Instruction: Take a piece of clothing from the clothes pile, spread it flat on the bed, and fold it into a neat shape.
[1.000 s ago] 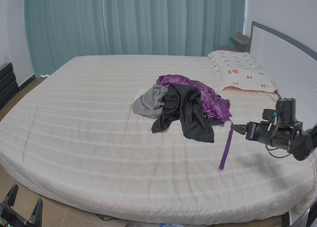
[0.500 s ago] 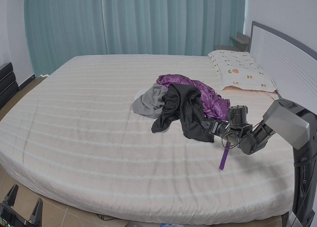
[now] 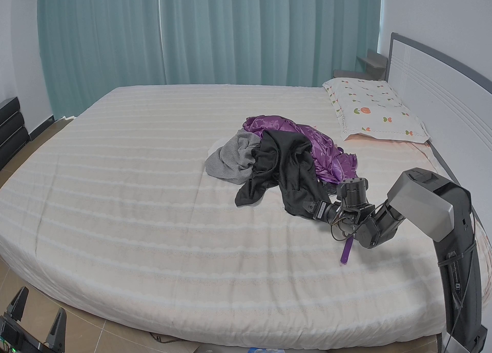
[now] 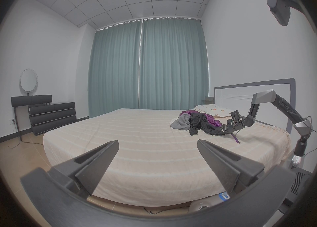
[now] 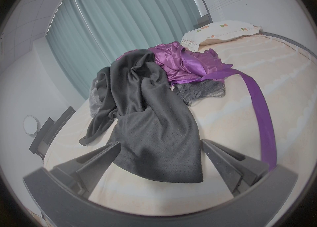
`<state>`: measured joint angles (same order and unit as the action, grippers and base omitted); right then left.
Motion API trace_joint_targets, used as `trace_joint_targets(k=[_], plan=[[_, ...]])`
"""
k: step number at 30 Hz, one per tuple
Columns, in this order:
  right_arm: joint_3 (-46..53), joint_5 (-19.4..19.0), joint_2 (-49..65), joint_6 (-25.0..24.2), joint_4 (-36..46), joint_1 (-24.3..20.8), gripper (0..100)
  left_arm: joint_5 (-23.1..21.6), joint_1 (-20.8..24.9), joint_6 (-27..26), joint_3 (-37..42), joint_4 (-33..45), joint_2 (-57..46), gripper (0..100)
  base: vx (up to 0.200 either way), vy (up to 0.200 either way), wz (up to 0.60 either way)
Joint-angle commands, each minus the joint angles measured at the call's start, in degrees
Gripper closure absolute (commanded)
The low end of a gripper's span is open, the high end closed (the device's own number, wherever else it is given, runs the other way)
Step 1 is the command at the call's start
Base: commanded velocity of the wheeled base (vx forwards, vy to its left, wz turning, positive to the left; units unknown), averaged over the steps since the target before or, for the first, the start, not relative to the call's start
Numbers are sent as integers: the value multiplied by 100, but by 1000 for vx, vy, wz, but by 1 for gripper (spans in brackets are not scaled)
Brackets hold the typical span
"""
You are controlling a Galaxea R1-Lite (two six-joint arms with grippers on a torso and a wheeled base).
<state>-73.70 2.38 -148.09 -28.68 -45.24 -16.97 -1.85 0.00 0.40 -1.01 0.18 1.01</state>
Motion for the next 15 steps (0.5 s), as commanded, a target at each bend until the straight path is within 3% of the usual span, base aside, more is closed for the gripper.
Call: trace_joint_targets(k=[1,15], plan=[[-188,26,-132,-6,94,1,0,1,0,4,101,8,-101,0,0,0,0],[-1383,562,-756,12,850,-175,0,1,0,4,101,8,-101,0,0,0,0]])
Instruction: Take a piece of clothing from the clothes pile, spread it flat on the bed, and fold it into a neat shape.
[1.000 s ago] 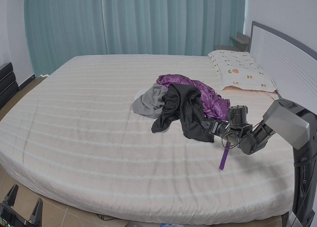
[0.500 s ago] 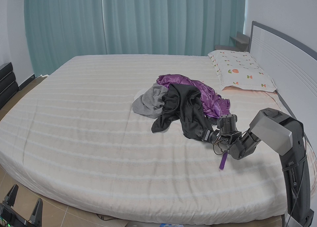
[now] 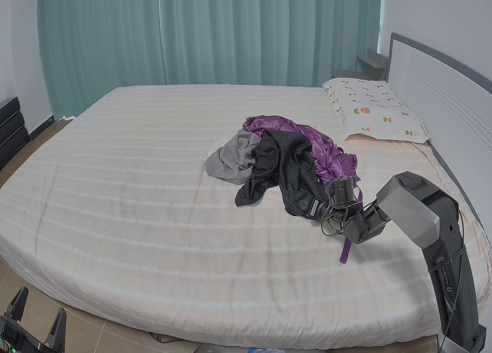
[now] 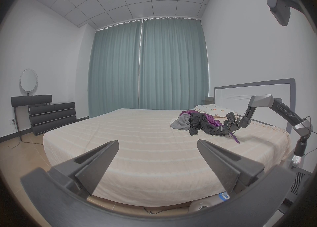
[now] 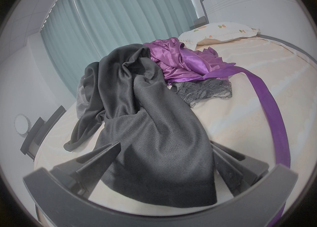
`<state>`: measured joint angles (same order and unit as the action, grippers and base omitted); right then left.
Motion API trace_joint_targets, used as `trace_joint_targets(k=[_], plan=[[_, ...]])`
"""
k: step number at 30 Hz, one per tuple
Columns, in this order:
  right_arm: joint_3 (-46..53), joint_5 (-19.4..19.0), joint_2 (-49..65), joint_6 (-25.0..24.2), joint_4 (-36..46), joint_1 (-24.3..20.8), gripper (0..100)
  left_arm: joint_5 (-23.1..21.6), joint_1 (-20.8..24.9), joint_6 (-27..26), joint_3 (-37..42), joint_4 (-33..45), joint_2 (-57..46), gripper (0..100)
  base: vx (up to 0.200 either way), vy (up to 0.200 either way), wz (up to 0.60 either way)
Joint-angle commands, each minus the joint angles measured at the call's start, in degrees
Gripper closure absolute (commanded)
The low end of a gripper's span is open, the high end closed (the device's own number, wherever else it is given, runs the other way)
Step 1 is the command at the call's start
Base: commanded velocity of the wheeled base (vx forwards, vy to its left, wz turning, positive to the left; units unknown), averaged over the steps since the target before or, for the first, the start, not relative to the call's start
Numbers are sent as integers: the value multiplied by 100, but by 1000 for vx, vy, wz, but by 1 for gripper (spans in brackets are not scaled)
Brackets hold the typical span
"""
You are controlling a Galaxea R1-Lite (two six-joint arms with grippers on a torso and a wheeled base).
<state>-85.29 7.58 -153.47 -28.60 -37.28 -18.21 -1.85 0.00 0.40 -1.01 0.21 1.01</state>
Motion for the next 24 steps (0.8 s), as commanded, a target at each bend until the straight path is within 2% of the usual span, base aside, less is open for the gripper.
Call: trace_joint_targets(k=[1,3,4,11,21,24], plan=[[-269,59,-236,3,54,-60,0,1,0,4,101,6,-101,0,0,0,0],[-340,94,-263,-5,107,-68,0,1,0,-5,101,6,-101,0,0,0,0],[-348,94,-254,-5,107,-77,100,1,0,4,101,-3,-101,0,0,0,0],[-252,85,-78,-32,98,-68,100,10,0,4,101,-3,-101,0,0,0,0],[724,-2,810,-647,-34,-147,100,1,0,-5,101,-3,-101,0,0,0,0],[1392,-187,1319,-840,-438,-183,100,1,0,4,101,-3,-101,0,0,0,0]])
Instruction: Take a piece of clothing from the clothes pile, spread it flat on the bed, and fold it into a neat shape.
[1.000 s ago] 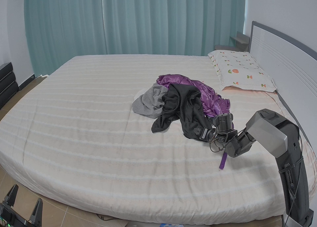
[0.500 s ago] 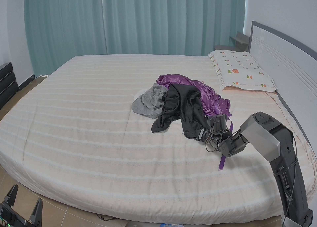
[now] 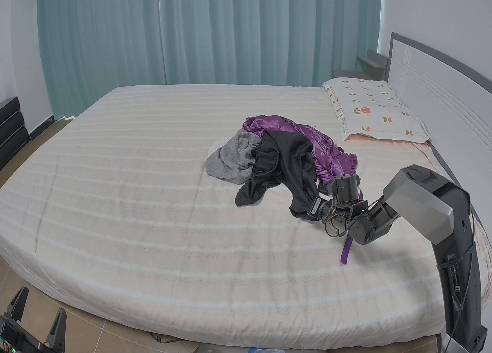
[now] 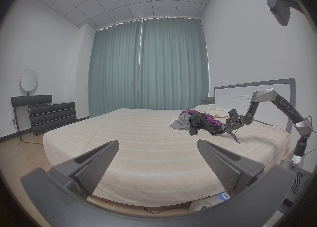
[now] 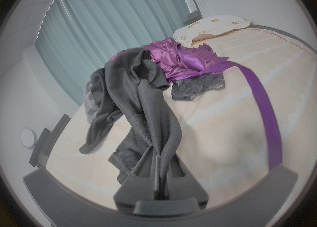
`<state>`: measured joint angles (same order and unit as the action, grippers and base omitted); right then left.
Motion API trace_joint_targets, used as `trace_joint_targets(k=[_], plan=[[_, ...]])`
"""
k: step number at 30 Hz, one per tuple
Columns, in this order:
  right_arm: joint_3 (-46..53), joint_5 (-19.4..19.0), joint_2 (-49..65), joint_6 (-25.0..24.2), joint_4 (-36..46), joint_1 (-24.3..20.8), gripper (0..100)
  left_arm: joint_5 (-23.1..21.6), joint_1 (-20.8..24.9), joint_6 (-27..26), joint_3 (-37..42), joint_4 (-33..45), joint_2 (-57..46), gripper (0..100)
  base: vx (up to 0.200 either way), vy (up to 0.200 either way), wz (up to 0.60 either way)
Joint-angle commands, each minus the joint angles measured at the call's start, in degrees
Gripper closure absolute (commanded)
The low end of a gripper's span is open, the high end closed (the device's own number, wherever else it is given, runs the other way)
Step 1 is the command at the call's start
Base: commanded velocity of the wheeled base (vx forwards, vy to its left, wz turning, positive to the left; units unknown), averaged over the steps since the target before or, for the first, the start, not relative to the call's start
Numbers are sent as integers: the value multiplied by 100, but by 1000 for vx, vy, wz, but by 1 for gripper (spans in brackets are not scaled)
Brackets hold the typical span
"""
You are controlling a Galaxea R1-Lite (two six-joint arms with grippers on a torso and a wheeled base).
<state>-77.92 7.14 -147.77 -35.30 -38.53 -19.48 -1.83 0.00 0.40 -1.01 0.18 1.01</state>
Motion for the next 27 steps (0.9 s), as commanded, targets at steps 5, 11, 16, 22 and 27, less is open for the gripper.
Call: trace_joint_targets(k=[5,11,16,22,27], plan=[[1710,-416,1462,-372,-989,-91,100,-2,0,4,101,-1,-101,0,0,0,0],[3011,-908,2279,-759,-1947,-179,100,-2,0,-5,101,-1,-101,0,0,0,0],[3995,-1022,2939,-838,-2782,-293,100,-2,0,4,101,-1,-101,0,0,0,0],[4848,-1013,3835,-996,-3187,-627,100,-2,0,4,101,-1,-101,0,0,0,0],[5147,-952,4415,-996,-3231,-926,100,-2,0,4,101,-1,-101,0,0,0,0]])
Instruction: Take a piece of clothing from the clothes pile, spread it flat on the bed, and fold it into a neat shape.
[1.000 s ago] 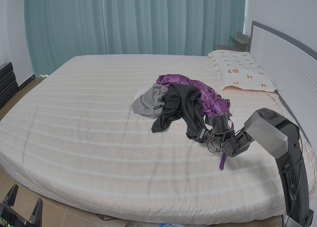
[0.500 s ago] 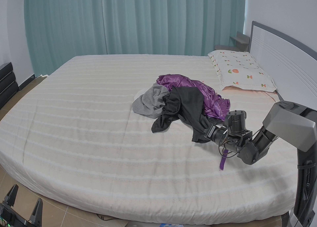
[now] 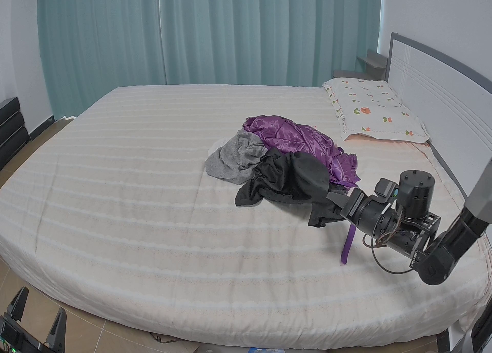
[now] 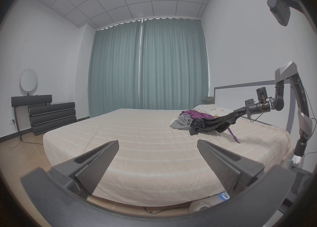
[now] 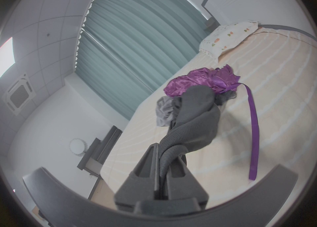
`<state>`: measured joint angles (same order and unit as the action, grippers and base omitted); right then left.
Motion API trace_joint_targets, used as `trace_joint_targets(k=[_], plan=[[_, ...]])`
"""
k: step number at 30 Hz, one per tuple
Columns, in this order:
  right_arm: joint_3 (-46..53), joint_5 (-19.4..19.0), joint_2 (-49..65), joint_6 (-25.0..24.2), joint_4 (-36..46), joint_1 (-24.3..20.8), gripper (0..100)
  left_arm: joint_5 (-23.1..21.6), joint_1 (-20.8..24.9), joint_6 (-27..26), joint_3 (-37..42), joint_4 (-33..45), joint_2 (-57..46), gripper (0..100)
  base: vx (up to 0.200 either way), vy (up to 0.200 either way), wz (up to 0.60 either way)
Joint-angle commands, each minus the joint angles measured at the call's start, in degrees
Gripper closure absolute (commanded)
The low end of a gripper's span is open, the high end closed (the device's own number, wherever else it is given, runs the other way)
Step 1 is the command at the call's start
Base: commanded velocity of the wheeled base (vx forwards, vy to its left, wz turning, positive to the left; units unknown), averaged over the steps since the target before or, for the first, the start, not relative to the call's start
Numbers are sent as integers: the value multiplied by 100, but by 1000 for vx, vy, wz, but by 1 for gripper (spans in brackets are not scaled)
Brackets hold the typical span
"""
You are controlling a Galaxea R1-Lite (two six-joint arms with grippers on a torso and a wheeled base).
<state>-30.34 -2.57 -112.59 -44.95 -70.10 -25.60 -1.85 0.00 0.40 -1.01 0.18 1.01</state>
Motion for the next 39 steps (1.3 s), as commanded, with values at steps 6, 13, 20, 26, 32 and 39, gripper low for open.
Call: trace_joint_targets(k=[6,13,20,26,32,39], plan=[[477,29,1328,-32,-83,-455,100,1,0,-31,101,-1,-101,0,0,0,0],[424,37,1723,-23,-83,-710,100,1,0,-137,101,-1,-101,0,0,0,0],[266,11,2048,179,-83,-727,100,-34,9,-260,-224,-212,-75,0,0,0,0],[327,-103,2294,276,-57,-885,100,-368,44,197,-1621,-238,1578,0,0,0,0],[477,-121,2259,346,-74,-894,100,-1353,316,153,-1569,-423,3124,0,0,0,0],[415,-121,2215,425,-66,-894,100,-1678,756,-75,-1569,-1134,5410,0,0,0,0]])
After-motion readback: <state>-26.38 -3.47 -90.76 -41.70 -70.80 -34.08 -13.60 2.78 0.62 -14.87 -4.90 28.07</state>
